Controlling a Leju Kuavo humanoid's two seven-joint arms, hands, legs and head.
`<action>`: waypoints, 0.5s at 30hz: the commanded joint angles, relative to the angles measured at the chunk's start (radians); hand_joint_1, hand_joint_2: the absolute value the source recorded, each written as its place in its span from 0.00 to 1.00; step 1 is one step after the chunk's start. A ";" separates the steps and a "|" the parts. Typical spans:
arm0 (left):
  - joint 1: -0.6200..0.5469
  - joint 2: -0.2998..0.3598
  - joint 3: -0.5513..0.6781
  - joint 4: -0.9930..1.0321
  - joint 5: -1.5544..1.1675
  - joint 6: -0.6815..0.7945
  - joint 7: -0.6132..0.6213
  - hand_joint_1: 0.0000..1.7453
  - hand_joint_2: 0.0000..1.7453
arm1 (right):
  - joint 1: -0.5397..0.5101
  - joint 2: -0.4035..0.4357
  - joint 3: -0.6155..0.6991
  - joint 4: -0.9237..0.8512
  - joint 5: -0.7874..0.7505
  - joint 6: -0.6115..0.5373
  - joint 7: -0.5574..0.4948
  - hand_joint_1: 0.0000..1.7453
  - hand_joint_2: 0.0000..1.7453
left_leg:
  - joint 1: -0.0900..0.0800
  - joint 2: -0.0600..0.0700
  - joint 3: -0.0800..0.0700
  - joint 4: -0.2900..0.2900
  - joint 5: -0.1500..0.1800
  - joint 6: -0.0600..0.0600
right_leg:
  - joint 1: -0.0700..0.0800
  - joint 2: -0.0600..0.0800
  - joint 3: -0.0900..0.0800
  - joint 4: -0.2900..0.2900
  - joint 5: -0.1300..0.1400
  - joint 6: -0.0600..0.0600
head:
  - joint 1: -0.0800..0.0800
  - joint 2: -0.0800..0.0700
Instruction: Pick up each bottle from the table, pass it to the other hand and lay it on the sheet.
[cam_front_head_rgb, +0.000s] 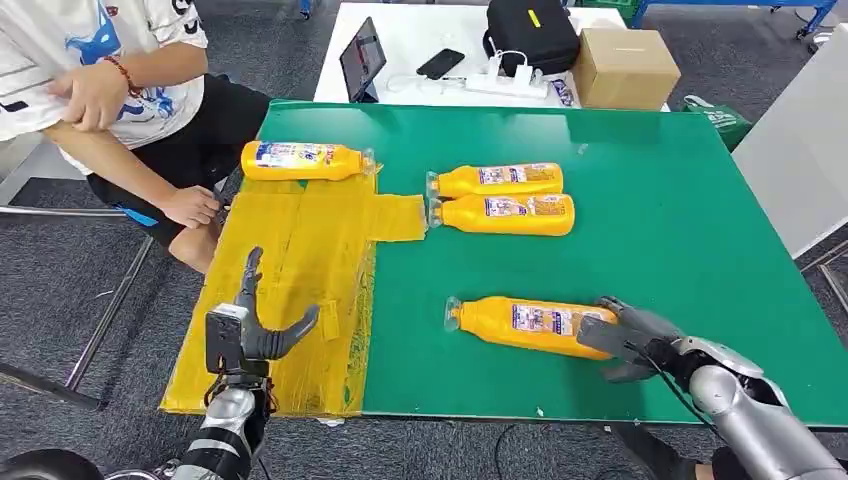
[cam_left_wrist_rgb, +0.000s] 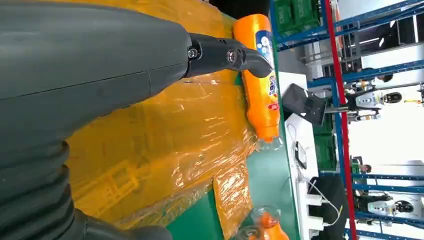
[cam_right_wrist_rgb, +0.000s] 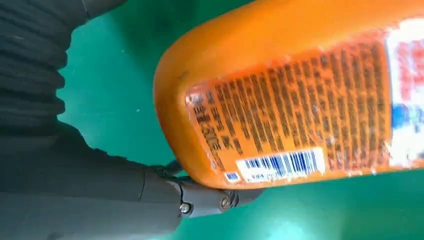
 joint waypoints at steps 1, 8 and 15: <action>-0.048 0.008 -0.020 0.094 0.009 0.004 0.004 0.00 1.00 | -0.073 0.166 0.097 0.192 0.099 -0.108 -0.051 0.00 1.00 | 0.002 0.003 0.003 -0.001 -0.001 -0.001 | 0.002 0.002 0.004 -0.003 0.001 -0.002 | 0.000 0.000; -0.049 0.004 -0.002 0.106 0.011 0.008 0.010 0.00 1.00 | -0.070 0.287 0.053 0.269 0.220 -0.267 -0.090 0.00 1.00 | 0.003 0.004 0.004 -0.002 0.000 -0.001 | 0.003 0.002 0.004 -0.002 0.001 -0.002 | 0.000 0.000; -0.050 0.004 0.000 0.109 0.010 0.006 0.011 0.00 1.00 | -0.064 0.304 0.040 0.273 0.237 -0.286 -0.100 0.00 1.00 | 0.002 0.002 0.004 -0.001 0.000 -0.001 | 0.002 0.001 0.003 -0.001 0.000 -0.001 | 0.000 0.000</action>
